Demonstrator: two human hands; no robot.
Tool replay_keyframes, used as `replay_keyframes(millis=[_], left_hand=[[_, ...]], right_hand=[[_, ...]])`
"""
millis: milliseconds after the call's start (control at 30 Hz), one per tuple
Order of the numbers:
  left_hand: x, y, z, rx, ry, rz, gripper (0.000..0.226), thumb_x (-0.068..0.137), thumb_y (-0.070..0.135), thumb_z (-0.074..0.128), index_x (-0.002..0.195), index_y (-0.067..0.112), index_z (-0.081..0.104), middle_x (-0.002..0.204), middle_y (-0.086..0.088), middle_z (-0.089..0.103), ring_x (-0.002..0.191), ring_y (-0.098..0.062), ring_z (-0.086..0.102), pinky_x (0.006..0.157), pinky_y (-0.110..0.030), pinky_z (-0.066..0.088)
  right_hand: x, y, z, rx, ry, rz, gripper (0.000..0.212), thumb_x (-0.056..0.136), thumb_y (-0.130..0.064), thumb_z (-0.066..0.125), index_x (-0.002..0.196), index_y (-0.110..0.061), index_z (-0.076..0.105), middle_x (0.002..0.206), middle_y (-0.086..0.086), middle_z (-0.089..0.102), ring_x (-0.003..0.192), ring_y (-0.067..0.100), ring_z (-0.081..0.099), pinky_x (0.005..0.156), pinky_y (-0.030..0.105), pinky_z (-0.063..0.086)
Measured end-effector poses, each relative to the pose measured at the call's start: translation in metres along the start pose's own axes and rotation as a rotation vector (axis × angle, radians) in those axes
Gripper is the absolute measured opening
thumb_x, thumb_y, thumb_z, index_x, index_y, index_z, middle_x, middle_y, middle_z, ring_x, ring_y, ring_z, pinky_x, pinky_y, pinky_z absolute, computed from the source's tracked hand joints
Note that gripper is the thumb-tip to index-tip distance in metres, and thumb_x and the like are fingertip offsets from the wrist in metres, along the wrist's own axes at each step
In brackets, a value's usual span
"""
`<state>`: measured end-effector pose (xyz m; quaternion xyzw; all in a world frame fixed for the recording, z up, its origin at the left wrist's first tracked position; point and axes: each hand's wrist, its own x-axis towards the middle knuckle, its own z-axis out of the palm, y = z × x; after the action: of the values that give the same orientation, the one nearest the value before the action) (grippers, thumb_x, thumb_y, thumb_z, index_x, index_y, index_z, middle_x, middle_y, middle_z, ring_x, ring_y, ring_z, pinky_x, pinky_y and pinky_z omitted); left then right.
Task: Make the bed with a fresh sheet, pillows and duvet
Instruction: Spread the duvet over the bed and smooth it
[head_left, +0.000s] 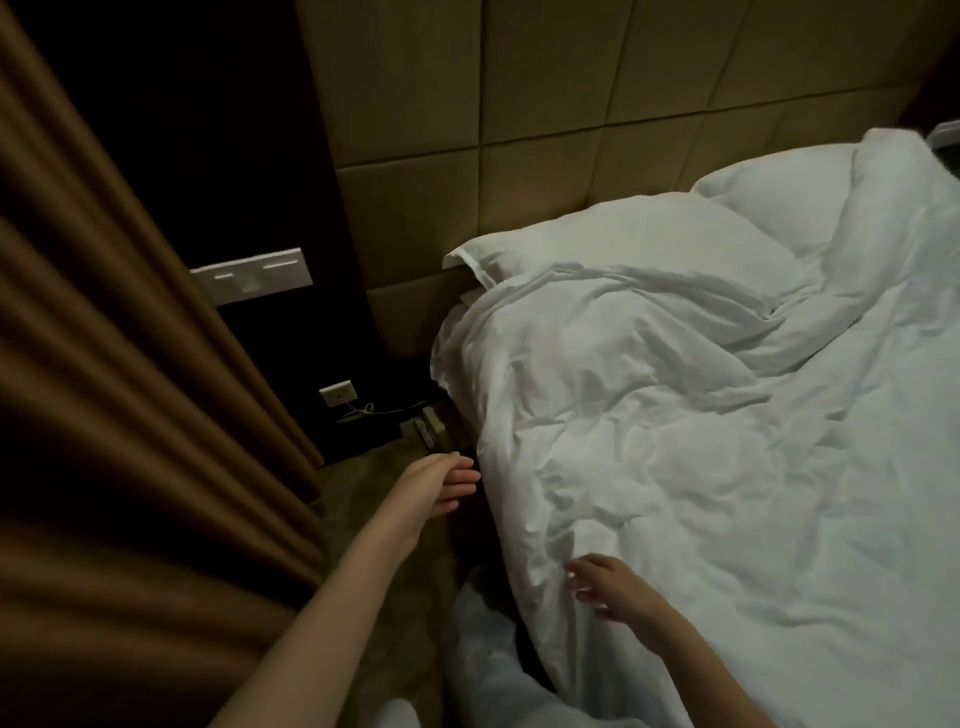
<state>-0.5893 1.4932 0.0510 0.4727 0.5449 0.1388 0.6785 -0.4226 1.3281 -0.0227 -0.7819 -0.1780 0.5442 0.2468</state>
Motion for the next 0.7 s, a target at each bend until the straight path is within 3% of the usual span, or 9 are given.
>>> replay_keyframes(millis=[333, 400, 467, 533, 600, 700], left_hand=[[0.189, 0.127, 0.004, 0.201, -0.052, -0.052, 0.021, 0.100, 0.025, 0.046, 0.101, 0.014, 0.064, 0.100, -0.004, 0.068, 0.095, -0.017, 0.063, 0.094, -0.035, 0.047], [0.221, 0.152, 0.018, 0.279, -0.093, -0.029, 0.016, 0.098, 0.025, 0.051, 0.097, 0.015, 0.064, 0.102, -0.004, 0.066, 0.096, -0.017, 0.061, 0.091, -0.034, 0.048], [0.255, 0.178, 0.039, 0.391, -0.142, 0.043, 0.013, 0.097, 0.025, 0.053, 0.096, 0.016, 0.062, 0.102, -0.002, 0.061, 0.099, -0.017, 0.056, 0.083, -0.028, 0.044], [0.286, 0.205, 0.064, 0.463, -0.197, 0.143, 0.010, 0.096, 0.023, 0.054, 0.094, 0.015, 0.060, 0.099, -0.001, 0.058, 0.096, -0.016, 0.053, 0.072, -0.023, 0.040], [0.318, 0.232, 0.096, 0.554, -0.276, 0.231, 0.013, 0.094, 0.020, 0.055, 0.105, 0.013, 0.058, 0.105, -0.002, 0.057, 0.095, -0.014, 0.051, 0.068, -0.016, 0.040], [0.365, 0.260, 0.142, 0.814, -0.332, 0.319, 0.044, 0.092, 0.026, 0.056, 0.132, 0.010, 0.047, 0.132, -0.008, 0.049, 0.119, -0.023, 0.047, 0.097, -0.032, 0.042]], right_hand=[[0.146, -0.206, -0.079, 0.143, 0.121, -0.137, 0.027, 0.097, -0.029, 0.048, 0.114, -0.012, 0.060, 0.106, 0.003, 0.062, 0.091, 0.015, 0.056, 0.071, 0.025, 0.041], [0.165, -0.236, -0.100, 0.179, 0.196, -0.136, 0.037, 0.097, -0.031, 0.048, 0.128, -0.011, 0.049, 0.109, 0.006, 0.057, 0.098, 0.018, 0.055, 0.079, 0.029, 0.042], [0.188, -0.258, -0.126, 0.231, 0.296, -0.129, 0.061, 0.096, -0.034, 0.050, 0.146, -0.011, 0.024, 0.116, 0.009, 0.051, 0.108, 0.022, 0.052, 0.092, 0.033, 0.041], [0.205, -0.280, -0.151, 0.270, 0.416, -0.137, 0.076, 0.096, -0.035, 0.051, 0.152, -0.011, 0.005, 0.134, 0.016, 0.043, 0.123, 0.028, 0.046, 0.102, 0.036, 0.037], [0.218, -0.299, -0.174, 0.323, 0.542, -0.138, 0.078, 0.096, -0.034, 0.052, 0.151, -0.011, 0.002, 0.150, 0.020, 0.030, 0.134, 0.031, 0.039, 0.109, 0.041, 0.034], [0.245, -0.320, -0.196, 0.349, 0.666, -0.083, 0.075, 0.094, -0.033, 0.053, 0.148, -0.005, 0.009, 0.148, 0.019, 0.033, 0.132, 0.034, 0.040, 0.109, 0.043, 0.035]])
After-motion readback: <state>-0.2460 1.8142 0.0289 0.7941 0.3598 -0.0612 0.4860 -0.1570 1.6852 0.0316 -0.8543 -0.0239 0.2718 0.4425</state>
